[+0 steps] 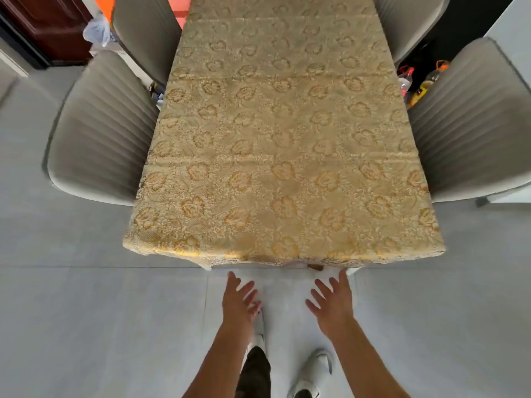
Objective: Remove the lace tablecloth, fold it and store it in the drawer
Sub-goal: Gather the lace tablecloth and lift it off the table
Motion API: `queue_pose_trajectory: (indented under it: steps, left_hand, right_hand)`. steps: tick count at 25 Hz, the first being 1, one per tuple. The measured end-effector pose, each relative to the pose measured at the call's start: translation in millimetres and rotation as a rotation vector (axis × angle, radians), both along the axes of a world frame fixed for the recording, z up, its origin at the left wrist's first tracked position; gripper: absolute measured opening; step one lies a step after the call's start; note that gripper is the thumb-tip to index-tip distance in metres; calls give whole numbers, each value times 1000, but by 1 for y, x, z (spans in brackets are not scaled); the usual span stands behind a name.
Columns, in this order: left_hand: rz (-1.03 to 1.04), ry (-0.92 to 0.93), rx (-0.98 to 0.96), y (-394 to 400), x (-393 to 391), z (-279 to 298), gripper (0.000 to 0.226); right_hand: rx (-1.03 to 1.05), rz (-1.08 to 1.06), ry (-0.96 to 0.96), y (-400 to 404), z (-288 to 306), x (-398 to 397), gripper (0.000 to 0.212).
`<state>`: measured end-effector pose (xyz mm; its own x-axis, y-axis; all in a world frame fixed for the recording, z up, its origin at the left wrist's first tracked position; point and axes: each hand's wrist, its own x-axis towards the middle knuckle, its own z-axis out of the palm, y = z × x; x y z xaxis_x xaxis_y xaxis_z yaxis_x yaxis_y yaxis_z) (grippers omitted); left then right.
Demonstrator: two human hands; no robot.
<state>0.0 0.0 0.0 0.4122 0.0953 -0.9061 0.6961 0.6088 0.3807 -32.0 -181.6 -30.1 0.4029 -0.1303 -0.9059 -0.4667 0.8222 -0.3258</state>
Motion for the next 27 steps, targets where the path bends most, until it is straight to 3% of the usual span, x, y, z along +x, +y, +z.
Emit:
queue_pose_trajectory:
  steps: [2,5,7,10,12,14,17,19,20,22,25,27]
  left_hand:
    - [109,39,-166,-5,14,-27,81]
    - [306,-15,-329,9,33,-55,90]
    - [374,-34,-337,30,40,-58,72]
    - [260,-36,-189,60,46,-39,28]
    - [197,9,17,74,41,-17,17]
    - [164,-10,367,90,45,16,17]
    - [42,-360,662,88,122,78,22]
    - [-17,-580,608,73,207,117,6]
    - [-123,-684,611,64,247,130,18]
    - [-598,-838,895,46,299,129,48]
    - [-1340,-821,1460,29,285,76,52]
    - [-1704,-720,1556,27,252,31,61]
  right_hand:
    - [94,-67,11,0,-20,15,89]
    - [198,-290,-100,7,-38,28,90]
    - [168,-368,-90,6,-36,28,67]
    - [24,-331,31,14,-14,23,19]
    - [-254,-333,161,17,7,10,6]
    - [-683,-260,217,16,49,13,16]
    - [-1183,-101,-76,-4,108,94,24]
    - [-1224,-59,-265,-29,144,182,7]
    - [-1221,45,-330,-43,156,222,16]
    - [-1313,412,-355,-61,158,275,51]
    - [-1708,909,-327,-51,122,265,64]
    - [-1877,1277,-205,-41,76,229,70]
